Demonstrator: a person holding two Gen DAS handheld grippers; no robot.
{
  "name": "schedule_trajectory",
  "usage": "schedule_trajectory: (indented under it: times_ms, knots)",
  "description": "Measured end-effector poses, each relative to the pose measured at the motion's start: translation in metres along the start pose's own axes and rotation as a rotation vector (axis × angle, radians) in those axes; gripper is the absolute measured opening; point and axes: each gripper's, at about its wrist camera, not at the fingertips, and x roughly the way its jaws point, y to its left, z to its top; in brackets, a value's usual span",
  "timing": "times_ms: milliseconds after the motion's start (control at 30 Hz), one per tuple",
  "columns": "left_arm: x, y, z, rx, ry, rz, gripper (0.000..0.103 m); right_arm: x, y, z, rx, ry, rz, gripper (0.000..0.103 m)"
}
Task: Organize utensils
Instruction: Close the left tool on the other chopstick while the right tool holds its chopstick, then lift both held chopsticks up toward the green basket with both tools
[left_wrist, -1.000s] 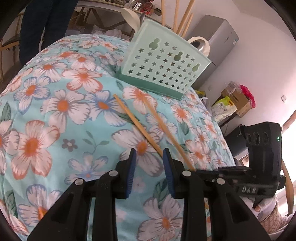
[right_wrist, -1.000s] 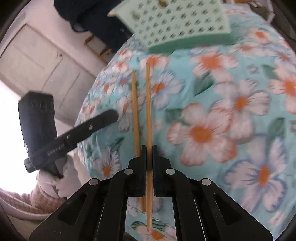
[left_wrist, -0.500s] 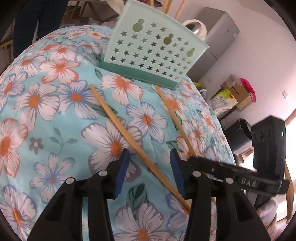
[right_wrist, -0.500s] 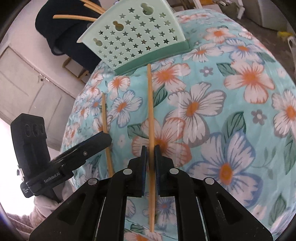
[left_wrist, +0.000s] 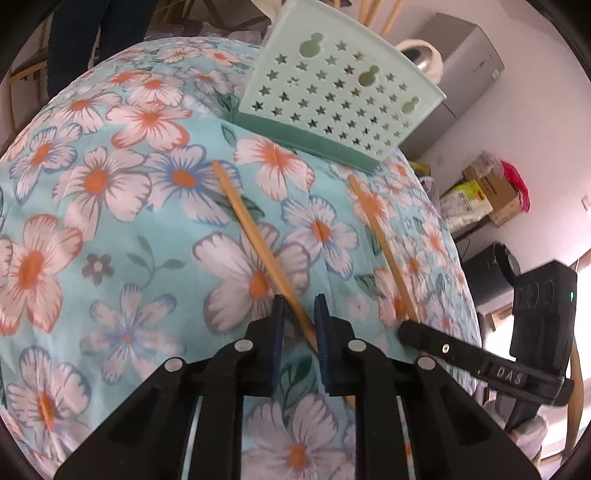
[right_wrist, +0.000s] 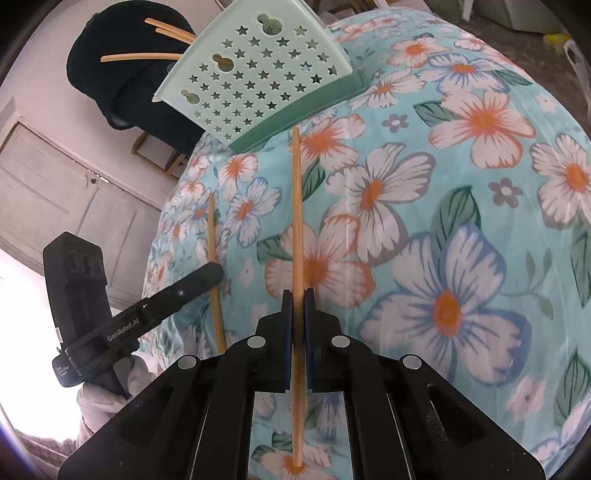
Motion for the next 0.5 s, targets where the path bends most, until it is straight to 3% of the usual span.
schedule_trajectory:
  times_ms: [233,300,367,500]
  knots:
    - [-0.01,0.003,-0.011,0.047,0.041,-0.026,0.012,-0.004,0.0,-0.009,-0.03,0.017,-0.001,0.007]
    - [-0.009,0.002,-0.01,0.051,0.042,-0.029,0.013,-0.005,0.004,-0.008,-0.058,0.029,0.001,0.016]
    - [-0.009,0.003,-0.009,0.048,0.044,-0.035,0.013,-0.009,0.008,-0.004,-0.089,0.026,0.001,0.035]
    - [-0.01,0.006,0.0,0.05,0.02,-0.032,0.02,-0.014,0.017,0.006,-0.156,0.006,-0.06,0.043]
